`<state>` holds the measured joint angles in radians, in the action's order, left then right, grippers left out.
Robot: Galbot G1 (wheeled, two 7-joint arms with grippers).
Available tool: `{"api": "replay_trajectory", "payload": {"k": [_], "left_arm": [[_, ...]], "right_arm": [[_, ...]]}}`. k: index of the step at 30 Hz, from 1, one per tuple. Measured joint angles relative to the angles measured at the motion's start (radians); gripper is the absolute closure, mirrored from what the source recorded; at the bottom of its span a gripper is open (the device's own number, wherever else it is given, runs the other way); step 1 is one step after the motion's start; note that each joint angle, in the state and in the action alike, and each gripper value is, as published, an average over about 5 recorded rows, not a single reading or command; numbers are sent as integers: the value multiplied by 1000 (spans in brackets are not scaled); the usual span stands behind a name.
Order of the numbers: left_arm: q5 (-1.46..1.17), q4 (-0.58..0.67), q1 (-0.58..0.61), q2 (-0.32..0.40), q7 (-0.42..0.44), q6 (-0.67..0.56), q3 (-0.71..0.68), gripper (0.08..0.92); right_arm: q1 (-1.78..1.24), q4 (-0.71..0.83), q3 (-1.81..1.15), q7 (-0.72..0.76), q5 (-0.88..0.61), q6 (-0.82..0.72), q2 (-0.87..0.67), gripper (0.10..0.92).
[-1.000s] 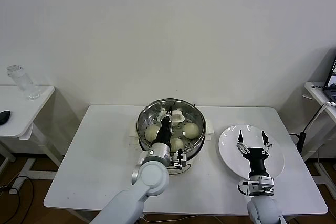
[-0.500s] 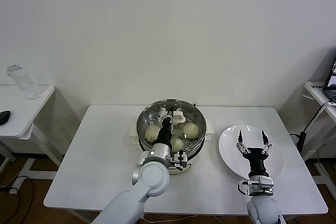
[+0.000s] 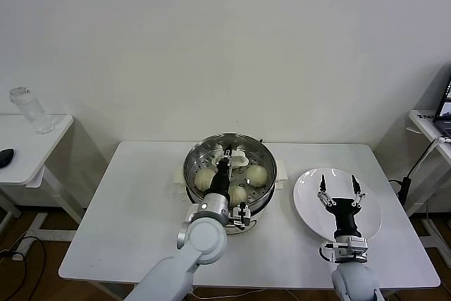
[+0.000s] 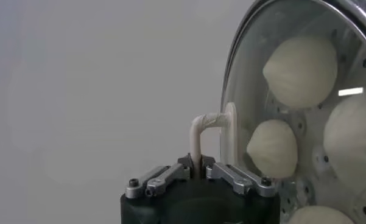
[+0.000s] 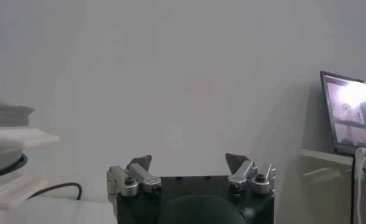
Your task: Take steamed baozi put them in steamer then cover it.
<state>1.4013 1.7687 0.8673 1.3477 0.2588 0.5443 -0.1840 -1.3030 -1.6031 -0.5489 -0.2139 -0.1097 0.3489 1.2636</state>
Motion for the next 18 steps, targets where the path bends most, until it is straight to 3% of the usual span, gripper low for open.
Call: {"api": "replay_trajectory", "payload": {"k": [18], "left_arm": [[-32,100,50,-47,1,-4,28,224]], "right_arm": [[-4,8,2,3,0,7,5,203]]}}
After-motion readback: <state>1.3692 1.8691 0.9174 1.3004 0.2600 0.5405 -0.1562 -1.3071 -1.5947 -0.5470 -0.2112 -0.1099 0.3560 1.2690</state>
